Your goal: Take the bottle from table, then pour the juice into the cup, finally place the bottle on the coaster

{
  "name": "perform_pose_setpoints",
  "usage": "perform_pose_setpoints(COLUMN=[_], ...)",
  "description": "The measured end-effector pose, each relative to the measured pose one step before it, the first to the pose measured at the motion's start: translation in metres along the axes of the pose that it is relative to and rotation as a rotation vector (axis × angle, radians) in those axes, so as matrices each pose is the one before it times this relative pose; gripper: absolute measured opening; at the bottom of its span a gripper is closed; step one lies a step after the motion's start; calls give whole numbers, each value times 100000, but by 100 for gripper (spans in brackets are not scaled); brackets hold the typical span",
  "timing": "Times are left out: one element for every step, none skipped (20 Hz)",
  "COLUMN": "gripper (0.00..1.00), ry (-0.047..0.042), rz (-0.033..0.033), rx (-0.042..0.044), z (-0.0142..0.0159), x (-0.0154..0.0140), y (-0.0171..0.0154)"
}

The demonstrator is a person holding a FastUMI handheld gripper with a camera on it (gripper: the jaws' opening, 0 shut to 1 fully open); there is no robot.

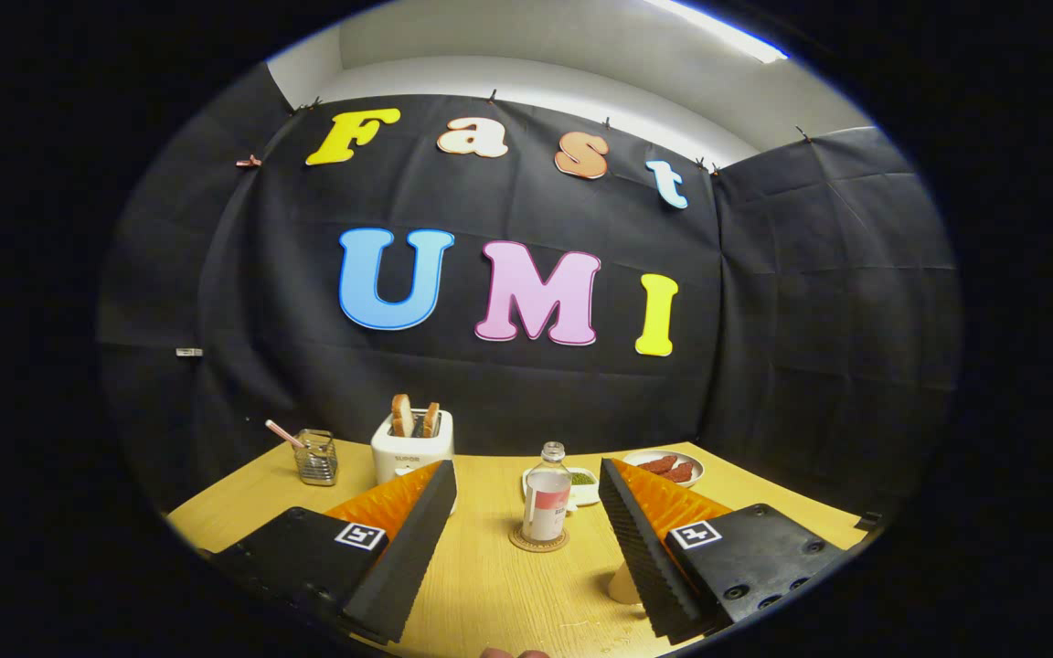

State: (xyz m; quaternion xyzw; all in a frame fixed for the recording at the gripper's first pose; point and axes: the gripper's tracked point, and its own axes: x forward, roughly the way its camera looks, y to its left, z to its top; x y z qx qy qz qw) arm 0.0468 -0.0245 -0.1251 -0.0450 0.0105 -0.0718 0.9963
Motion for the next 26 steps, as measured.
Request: perform_pose_setpoints(gripper=[97, 97, 97, 97, 97, 97, 97, 97, 97, 97, 97, 97, 97, 97, 96, 97, 97, 97, 97, 97, 97, 97, 96, 97, 97, 97], ry=[-61, -168, 81, 179, -74, -281, -197, -99, -134, 356, 762, 329, -331, 666, 135, -742, -217, -117, 88, 158, 261, -342, -427, -144, -326, -322], rz=[2263, 2409, 2951, 2988, 2233, 2503, 1946, 1716, 1427, 409, 80, -38, -614, -708, -772, -87, 930, 754, 100, 17, 457, -70, -299, 143, 266, 325], rx=[-492, -252, 784, 1548, 995, 651, -40, -105, -208, -48, 1011, 1441, 807, 336, -120, -146, -3, -421, -677, -150, 378, 215, 193, 484, 462, 286], z=[817, 741, 566, 638, 506, 576, 523, 388, 343, 60, -32, 53, 244, 107, 19, 341, 3, -139, 66, -55, 32, 348, 191, 125, 141, 15], x=[-539, -545, -599, -744, -499, -566, -619, -434, -452, -256, -194, -326, -146, -280, -146, -47, -10, -77, 0, -40, 100, 52, 30, 23, 88, -62], y=[-4, -82, -14, 29, 46, -180, -165, -341, -281, -395, -337, -193, -231, -295, -369, -91, 19, 99, -119, -196, 84, -76, -200, -35, -158, -77])
